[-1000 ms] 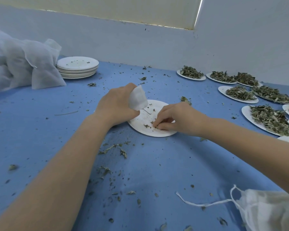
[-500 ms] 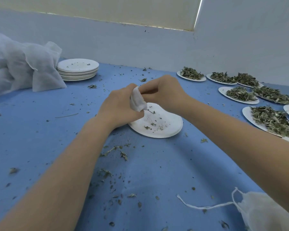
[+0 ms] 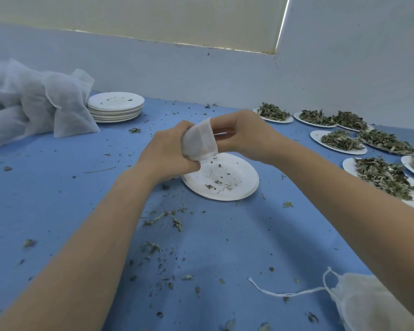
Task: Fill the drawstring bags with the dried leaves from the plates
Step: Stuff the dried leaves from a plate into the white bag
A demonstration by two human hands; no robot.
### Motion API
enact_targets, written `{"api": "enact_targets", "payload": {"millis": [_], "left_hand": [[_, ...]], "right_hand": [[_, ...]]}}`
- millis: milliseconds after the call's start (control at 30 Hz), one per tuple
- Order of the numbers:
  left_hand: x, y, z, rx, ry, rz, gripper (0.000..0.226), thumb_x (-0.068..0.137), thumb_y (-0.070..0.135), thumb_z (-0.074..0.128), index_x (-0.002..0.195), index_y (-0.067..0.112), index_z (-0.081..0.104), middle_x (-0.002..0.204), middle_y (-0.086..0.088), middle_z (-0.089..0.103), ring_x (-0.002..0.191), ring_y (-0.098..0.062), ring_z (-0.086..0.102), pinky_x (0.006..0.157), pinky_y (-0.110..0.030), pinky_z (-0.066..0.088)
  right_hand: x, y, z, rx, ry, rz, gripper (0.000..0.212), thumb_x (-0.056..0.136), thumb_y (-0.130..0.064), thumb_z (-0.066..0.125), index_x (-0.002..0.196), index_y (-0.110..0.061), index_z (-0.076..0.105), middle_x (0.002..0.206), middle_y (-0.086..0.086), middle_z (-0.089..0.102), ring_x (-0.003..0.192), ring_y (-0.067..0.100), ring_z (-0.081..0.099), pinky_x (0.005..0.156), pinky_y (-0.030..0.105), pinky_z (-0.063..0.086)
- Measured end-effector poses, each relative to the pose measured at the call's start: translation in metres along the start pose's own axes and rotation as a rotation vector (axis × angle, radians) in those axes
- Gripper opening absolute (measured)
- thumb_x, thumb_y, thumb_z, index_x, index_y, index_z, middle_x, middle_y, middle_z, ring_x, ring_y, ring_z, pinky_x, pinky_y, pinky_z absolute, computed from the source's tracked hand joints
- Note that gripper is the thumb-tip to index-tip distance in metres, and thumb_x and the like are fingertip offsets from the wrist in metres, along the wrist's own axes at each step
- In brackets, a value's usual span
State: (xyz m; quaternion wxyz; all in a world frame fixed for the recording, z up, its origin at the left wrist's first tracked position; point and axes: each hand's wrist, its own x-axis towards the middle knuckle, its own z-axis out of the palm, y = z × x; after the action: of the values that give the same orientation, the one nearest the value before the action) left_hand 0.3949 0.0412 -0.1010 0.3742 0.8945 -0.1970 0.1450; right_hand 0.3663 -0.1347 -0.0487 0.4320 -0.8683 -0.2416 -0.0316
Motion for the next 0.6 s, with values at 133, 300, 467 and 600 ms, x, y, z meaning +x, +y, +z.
{"api": "enact_targets", "payload": {"millis": [133,300,467,600], "left_hand": [[-0.005,0.007,-0.001,-0.002,0.012,-0.069,0.034,0.065,0.017,0.069,0.09,0.029,0.048,0.075,0.013,0.052,0.067,-0.002,0.048,0.052,-0.024,0.033],[-0.016,0.011,-0.003,0.012,-0.039,-0.245,0.031,0.066,0.023,0.07,0.078,0.02,0.042,0.077,0.004,0.045,0.064,-0.01,0.04,0.052,-0.028,0.026],[-0.033,0.014,-0.009,0.029,-0.004,-0.313,0.035,0.067,0.028,0.07,0.08,0.018,0.04,0.076,0.003,0.044,0.064,-0.011,0.04,0.052,-0.029,0.025],[-0.043,0.016,-0.015,-0.011,0.015,-0.332,0.04,0.067,0.033,0.072,0.082,0.024,0.036,0.08,0.007,0.042,0.069,-0.006,0.041,0.052,-0.029,0.025]], "right_hand": [[-0.008,-0.002,-0.004,0.01,0.206,-0.039,0.014,0.08,-0.017,0.072,0.087,-0.03,0.073,0.087,-0.016,0.072,0.088,-0.004,0.064,0.08,0.009,0.048],[-0.022,0.008,0.006,0.154,0.354,0.292,0.015,0.086,-0.022,0.058,0.099,-0.03,0.061,0.109,-0.008,0.065,0.093,0.005,0.058,0.075,0.026,0.048],[-0.035,0.019,0.029,-0.348,0.015,0.632,0.118,0.056,-0.076,0.066,0.147,-0.02,0.015,0.147,0.005,0.028,0.136,0.025,0.025,0.101,0.04,0.03],[-0.036,0.025,0.046,-0.519,-0.008,0.668,0.149,0.038,-0.083,0.068,0.148,-0.018,-0.008,0.149,0.015,0.018,0.138,0.032,0.017,0.108,0.043,0.021]]}}
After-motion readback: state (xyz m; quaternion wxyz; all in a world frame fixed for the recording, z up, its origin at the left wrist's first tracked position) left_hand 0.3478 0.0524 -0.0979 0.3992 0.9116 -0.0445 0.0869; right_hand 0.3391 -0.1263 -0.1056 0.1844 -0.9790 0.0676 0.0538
